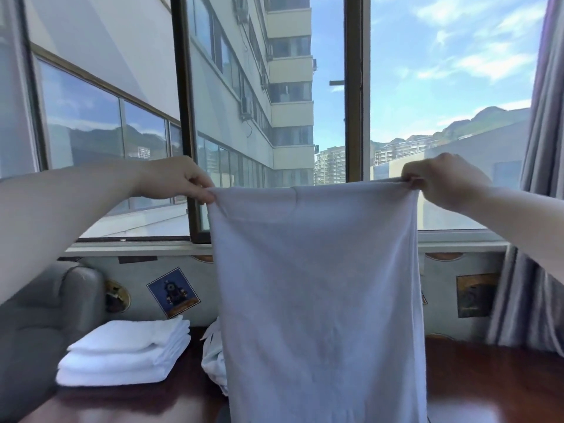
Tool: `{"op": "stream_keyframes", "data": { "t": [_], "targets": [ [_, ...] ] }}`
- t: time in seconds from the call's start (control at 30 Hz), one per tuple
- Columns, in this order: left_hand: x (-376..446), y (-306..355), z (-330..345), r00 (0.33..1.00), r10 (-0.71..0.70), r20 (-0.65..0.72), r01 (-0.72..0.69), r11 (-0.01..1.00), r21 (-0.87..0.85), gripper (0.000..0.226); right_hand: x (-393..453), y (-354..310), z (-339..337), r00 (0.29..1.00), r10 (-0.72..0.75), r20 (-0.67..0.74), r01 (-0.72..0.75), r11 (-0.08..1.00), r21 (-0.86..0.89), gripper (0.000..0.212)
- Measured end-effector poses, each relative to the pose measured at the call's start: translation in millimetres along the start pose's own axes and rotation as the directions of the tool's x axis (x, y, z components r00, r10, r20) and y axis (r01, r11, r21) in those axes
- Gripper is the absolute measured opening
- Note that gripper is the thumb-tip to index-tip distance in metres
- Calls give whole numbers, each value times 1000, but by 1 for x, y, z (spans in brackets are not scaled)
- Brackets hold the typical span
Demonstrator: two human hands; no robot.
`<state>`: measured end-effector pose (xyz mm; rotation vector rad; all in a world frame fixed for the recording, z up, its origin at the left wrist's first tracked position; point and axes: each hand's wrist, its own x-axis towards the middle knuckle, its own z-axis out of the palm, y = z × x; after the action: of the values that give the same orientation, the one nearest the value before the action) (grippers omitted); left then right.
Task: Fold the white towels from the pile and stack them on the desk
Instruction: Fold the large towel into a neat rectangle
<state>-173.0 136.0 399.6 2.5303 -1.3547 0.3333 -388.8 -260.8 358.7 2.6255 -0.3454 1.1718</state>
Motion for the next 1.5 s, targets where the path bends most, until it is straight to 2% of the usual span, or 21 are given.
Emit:
{"op": "stream_keyframes", "data": {
  "t": [0.1,0.17,0.37,0.57,0.7,0.8,0.87,0.97,1.07,1.23,1.33,1.4,1.5],
  "targets": [
    [-5,-3,1,999,-27,36,31,992,-123,18,0,-4,1,1000,-4,0,4,1000,-7,22],
    [-7,-4,5,998,-42,52,48,990,-132,22,-1,-9,1,1000,-16,22,16,1000,-7,23],
    [-8,-10,19,983,-138,-118,107,966,-235,13,-9,-17,4,1000,16,27,-16,1000,18,23],
    [-10,-16,45,949,-229,-215,155,937,-312,22,-15,-24,14,1000,18,21,-18,1000,9,22],
    [-9,-14,60,947,-243,-210,174,938,-301,43,-18,-20,26,998,53,36,-53,999,-1,23],
    [-6,-12,73,949,-250,-191,197,946,-258,26,-21,-18,42,999,47,7,-47,999,-6,41],
    [0,-7,89,948,-265,-177,204,932,-299,20,-24,-12,51,994,108,35,-105,992,-64,44],
    [7,2,125,964,-263,-36,211,844,-494,15,-41,3,61,988,144,63,-127,969,-213,35],
    [17,15,166,967,-236,92,245,775,-583,13,-65,19,71,974,208,90,-183,957,-226,31],
    [31,51,234,952,-200,233,300,447,-843,6,-97,54,93,921,362,146,-355,932,-73,32],
    [43,81,269,950,-147,276,306,257,-917,8,-110,80,103,841,511,175,-519,855,0,36],
    [52,108,289,946,-114,302,316,131,-940,10,-118,96,109,775,618,133,-630,773,80,31],
    [66,153,318,947,-36,319,320,7,-947,11,-123,118,117,672,740,40,-731,654,195,23]
  ]
}}
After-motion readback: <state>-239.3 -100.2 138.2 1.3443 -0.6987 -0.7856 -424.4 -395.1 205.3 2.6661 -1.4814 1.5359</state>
